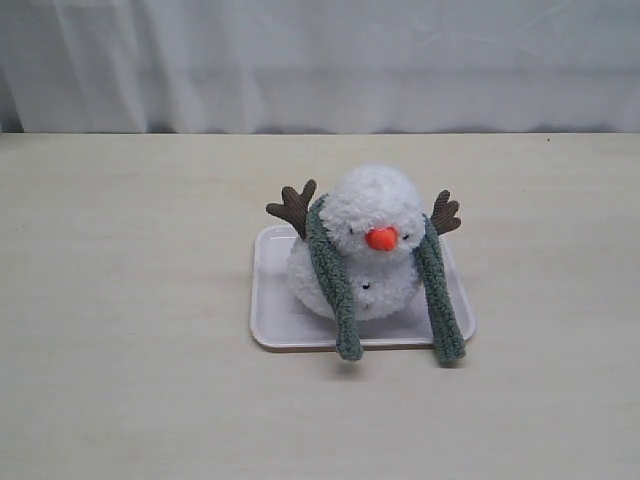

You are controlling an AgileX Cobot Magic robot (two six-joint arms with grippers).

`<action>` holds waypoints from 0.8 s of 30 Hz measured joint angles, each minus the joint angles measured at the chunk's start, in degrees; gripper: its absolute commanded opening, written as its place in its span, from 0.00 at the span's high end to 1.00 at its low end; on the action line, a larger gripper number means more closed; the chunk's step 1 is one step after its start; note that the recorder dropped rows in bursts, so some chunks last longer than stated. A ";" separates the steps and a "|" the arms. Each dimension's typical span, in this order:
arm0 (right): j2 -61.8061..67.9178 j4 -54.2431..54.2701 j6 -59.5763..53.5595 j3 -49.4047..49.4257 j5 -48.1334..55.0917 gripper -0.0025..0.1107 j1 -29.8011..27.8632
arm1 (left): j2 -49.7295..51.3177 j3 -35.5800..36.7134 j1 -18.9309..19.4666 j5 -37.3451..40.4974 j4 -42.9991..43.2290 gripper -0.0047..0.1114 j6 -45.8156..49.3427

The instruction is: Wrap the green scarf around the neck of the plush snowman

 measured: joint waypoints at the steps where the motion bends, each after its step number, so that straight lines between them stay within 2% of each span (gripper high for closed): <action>1: 0.00 0.00 -1.02 0.00 4.12 0.94 0.00 | 0.00 0.00 0.00 0.00 0.00 0.96 0.00; 11: 0.00 0.00 -1.87 0.00 27.05 0.94 0.00 | 0.00 0.00 0.00 0.00 0.00 0.96 0.00; 24: 0.00 0.00 3.48 0.00 28.38 0.94 0.00 | 0.00 0.00 0.00 0.00 0.00 0.96 0.00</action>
